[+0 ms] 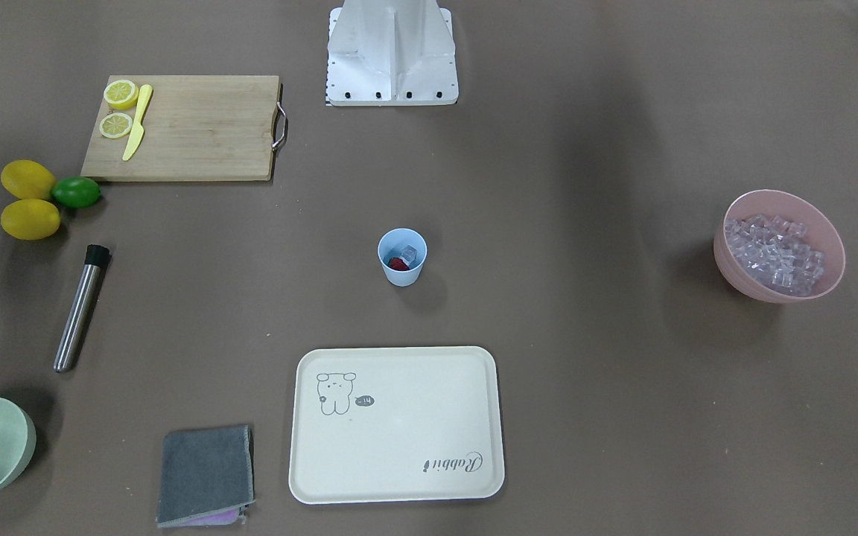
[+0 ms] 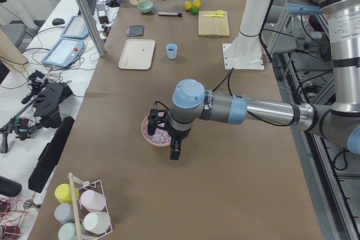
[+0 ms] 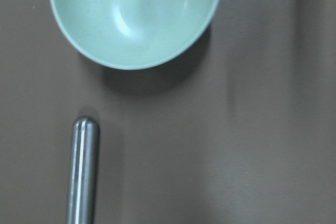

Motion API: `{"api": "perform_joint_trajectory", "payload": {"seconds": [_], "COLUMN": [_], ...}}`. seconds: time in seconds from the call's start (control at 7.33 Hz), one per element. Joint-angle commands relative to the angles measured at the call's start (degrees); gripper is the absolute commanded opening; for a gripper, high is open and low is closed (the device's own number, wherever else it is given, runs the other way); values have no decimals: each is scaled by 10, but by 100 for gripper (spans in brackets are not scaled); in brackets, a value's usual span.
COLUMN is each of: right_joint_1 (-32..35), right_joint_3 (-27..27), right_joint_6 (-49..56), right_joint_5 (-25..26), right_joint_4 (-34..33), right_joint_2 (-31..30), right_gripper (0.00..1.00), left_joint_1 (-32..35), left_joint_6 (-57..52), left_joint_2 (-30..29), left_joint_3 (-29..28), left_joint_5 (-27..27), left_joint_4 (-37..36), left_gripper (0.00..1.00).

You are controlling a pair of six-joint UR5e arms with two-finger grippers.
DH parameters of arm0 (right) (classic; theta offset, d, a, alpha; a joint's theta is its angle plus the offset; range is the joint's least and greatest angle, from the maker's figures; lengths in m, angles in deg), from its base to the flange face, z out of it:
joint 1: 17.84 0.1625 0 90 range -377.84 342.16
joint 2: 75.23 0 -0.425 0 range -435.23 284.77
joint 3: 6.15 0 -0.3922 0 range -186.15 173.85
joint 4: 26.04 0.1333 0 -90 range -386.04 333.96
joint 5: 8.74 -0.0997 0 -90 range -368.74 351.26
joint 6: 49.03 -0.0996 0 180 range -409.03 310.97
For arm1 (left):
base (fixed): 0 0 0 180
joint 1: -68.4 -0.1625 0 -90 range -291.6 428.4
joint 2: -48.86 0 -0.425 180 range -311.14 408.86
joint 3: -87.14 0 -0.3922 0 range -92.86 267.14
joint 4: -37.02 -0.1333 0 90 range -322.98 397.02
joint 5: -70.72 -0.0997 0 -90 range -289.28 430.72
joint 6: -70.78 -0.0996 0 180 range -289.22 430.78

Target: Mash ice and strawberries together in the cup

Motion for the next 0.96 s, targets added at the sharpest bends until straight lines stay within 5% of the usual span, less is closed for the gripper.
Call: {"api": "perform_joint_trajectory", "payload": {"seconds": [0.0,0.41,0.82], "right_joint_1": [85,140,187], "right_joint_3": [11,19,21], "right_joint_6": [75,120,245], "right_joint_5": [-23,-31,-30], "right_joint_4": [-2,-23,-102], "right_joint_2": [-51,-83,-85], "right_gripper": [100,100,100], "left_joint_1": [11,21,22], "left_joint_6": [-34,-107,-102], "left_joint_2": [-61,-120,-115], "left_joint_3": [-69,-193,-192], "left_joint_5": [2,3,6], "left_joint_4": [-63,-60,-60], "left_gripper": [98,98,98]}}
